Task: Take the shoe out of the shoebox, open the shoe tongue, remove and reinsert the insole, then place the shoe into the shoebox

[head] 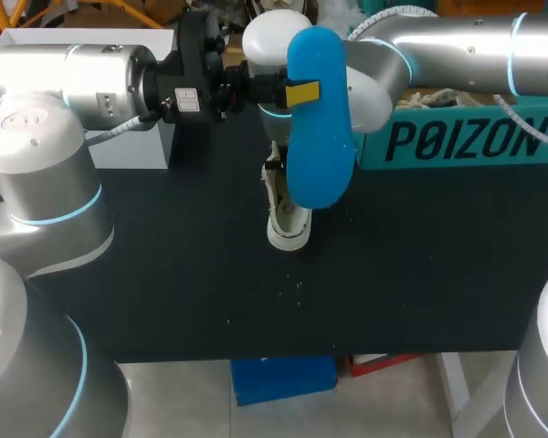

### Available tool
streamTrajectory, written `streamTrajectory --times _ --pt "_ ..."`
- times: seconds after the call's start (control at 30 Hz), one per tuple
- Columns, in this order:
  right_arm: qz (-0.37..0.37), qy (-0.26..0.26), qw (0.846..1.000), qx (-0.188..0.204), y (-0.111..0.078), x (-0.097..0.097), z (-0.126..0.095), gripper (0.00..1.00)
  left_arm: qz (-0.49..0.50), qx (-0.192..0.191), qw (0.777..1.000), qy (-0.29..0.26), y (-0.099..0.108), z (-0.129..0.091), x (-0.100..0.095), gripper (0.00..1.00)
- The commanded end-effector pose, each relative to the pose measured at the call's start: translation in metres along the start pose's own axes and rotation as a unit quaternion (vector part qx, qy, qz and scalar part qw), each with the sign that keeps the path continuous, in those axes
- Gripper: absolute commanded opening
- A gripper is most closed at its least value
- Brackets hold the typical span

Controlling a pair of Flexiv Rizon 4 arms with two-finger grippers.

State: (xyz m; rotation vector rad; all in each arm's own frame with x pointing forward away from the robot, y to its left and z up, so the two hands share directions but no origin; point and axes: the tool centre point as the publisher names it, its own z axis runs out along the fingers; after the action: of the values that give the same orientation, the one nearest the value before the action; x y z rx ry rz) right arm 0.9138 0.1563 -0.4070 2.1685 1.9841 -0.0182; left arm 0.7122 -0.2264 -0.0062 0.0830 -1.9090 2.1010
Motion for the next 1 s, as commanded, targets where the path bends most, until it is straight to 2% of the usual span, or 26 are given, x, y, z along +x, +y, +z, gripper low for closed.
streamTrajectory --times 0.03,0.17,0.3,0.43,0.5,0.57,1.0 --pt "0.01 0.046 0.999 0.014 -0.002 -0.017 -0.014 1.0 0.001 0.0 1.0 -0.002 0.001 0.002 0.0 0.0" --pt "0.022 0.132 0.991 0.029 0.0 -0.027 -0.036 1.0 0.001 0.0 1.0 -0.002 0.001 0.002 0.0 0.0" --pt "0.028 0.217 0.975 0.028 0.002 -0.032 -0.059 1.0 0.001 0.0 1.0 -0.002 0.001 0.002 0.0 0.0" --pt "0.017 0.311 0.95 0.036 0.003 -0.034 -0.083 1.0 0.001 0.0 1.0 -0.002 0.001 0.002 0.0 0.0" --pt "0.012 0.381 0.924 0.031 0.004 -0.035 -0.096 1.0 0.001 0.0 1.0 -0.002 0.001 0.002 0.0 0.0" --pt "0.007 0.467 0.884 0.004 0.004 -0.038 -0.113 1.0 0.001 0.0 1.0 -0.002 0.001 0.002 0.0 0.0" --pt "0.007 0.467 0.884 0.004 0.004 -0.038 -0.113 1.0 0.001 0.0 1.0 -0.002 0.001 0.002 0.0 0.0"
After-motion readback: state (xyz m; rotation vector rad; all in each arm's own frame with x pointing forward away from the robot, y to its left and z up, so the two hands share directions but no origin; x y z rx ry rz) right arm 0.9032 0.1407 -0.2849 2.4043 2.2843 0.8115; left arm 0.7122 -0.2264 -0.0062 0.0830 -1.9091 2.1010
